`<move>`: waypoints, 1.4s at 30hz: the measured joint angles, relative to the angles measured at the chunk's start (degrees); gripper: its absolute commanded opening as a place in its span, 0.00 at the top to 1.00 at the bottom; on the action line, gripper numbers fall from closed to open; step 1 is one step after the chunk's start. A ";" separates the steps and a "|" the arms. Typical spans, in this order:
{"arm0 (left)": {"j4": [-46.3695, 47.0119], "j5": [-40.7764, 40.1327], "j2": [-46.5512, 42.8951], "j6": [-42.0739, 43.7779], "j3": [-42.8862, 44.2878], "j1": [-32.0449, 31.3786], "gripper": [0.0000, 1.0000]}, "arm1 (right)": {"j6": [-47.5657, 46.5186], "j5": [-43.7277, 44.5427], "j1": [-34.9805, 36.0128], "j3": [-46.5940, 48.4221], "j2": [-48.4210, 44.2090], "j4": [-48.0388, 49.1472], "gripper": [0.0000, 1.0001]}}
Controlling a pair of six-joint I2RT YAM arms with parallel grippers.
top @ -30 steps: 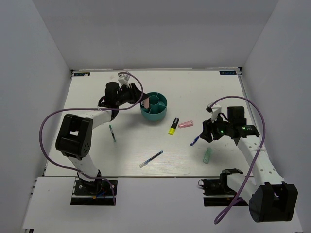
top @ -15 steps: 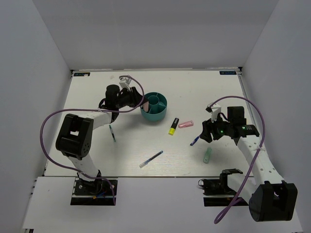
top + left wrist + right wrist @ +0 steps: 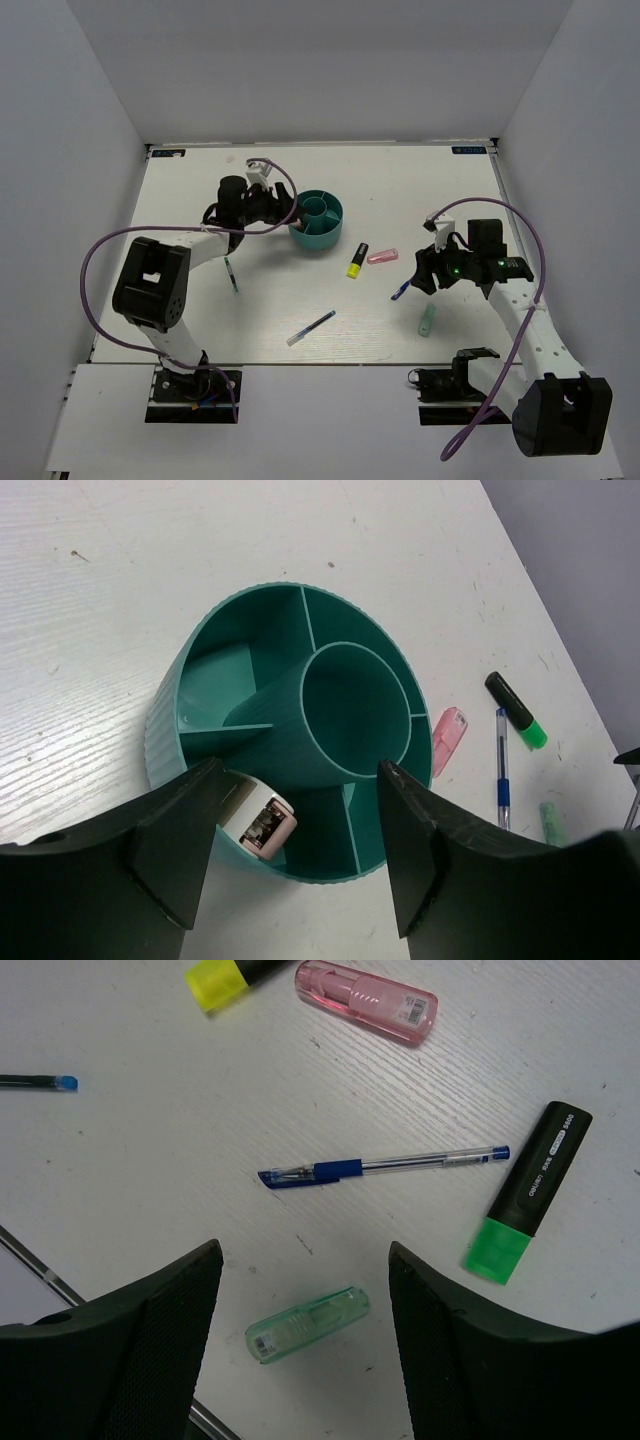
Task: Sort the stationery into containers
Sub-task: Place the stationery into the container, then grab a piece of stationery with the left arm
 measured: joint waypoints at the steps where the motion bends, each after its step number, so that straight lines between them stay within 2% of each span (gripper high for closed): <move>1: -0.98 -0.24 -0.35 0.17 0.33 -0.04 0.28 | 0.00 0.00 0.00 0.00 0.00 -0.02 0.28; 3: -3.43 -0.96 -1.42 0.59 1.31 -0.07 0.30 | -0.07 0.00 0.00 0.00 0.00 -0.07 0.28; 4: -4.94 -1.60 -2.38 0.85 1.77 -0.09 0.43 | -0.09 0.00 0.00 0.00 0.00 -0.11 0.32; 5: -6.56 -2.34 -3.69 1.07 2.16 -0.11 0.58 | -0.13 0.02 0.00 0.00 0.00 -0.13 0.40; 6: -9.11 -3.56 -5.42 1.75 2.75 -0.33 0.76 | -0.17 0.02 0.00 0.00 0.00 -0.15 0.58; 7: -12.22 -5.53 -7.58 2.34 3.41 -0.50 0.98 | -0.44 0.09 0.00 0.00 0.00 -0.15 1.00; 8: -15.30 -8.00 -9.60 2.82 4.20 -0.81 1.00 | -0.44 0.11 0.00 0.00 0.00 -0.24 1.00; 10: -23.28 -14.67 -14.40 3.78 6.93 -1.97 1.00 | 0.22 0.55 0.00 0.00 -0.02 -0.26 1.00; 11: -28.39 -18.91 -16.57 3.85 8.81 -2.78 1.00 | 0.35 0.87 0.00 0.00 0.00 -0.20 0.73; 12: -32.76 -22.01 -18.08 3.10 10.67 -3.28 0.91 | 0.94 1.11 0.00 0.00 0.02 -0.13 0.42; 13: -38.16 -25.24 -19.39 2.08 12.94 -3.80 0.76 | 1.40 1.40 0.07 0.11 0.31 0.07 0.19; 14: -43.80 -28.06 -20.20 1.33 14.97 -3.96 0.47 | 1.79 1.57 0.22 0.61 0.96 -0.11 0.14; 15: -48.33 -30.32 -20.72 0.57 15.98 -3.72 0.38 | 1.99 1.64 0.37 1.36 2.05 -0.33 0.27; 17: -55.54 -33.44 -21.22 -1.57 15.17 -2.05 0.29 | 1.84 1.22 0.74 4.39 5.73 -0.85 1.00; 20: -63.25 -34.99 -20.09 -4.20 8.79 1.70 0.29 | 3.78 0.15 1.33 10.64 12.22 -2.12 0.99; 21: -65.85 -35.06 -18.80 -5.01 6.84 3.08 0.34 | 4.22 -0.07 1.51 12.41 14.12 -2.25 0.80; 22: -67.93 -35.12 -17.40 -5.88 5.42 4.04 0.36 | 5.03 -0.15 1.55 13.88 15.58 -2.56 0.67; 23: -69.79 -35.19 -15.85 -6.49 4.68 4.70 0.39 | 5.53 -0.24 1.68 15.13 16.96 -2.67 0.60; 24: -71.10 -35.23 -14.58 -6.91 4.52 5.05 0.43 | 5.90 -0.28 1.86 15.93 17.94 -2.67 0.58; 31: -73.20 -36.63 -6.60 -9.09 10.16 5.33 0.48 | 7.67 -0.42 2.43 16.44 19.32 -3.10 0.58; 34: -72.76 -37.75 -2.34 -9.38 12.61 5.44 0.53 | 7.87 -0.44 2.43 16.00 19.23 -2.99 0.58; 42: -72.89 -39.32 5.20 -8.90 15.82 7.17 0.55 | 7.82 -0.39 2.36 14.69 18.14 -3.21 0.58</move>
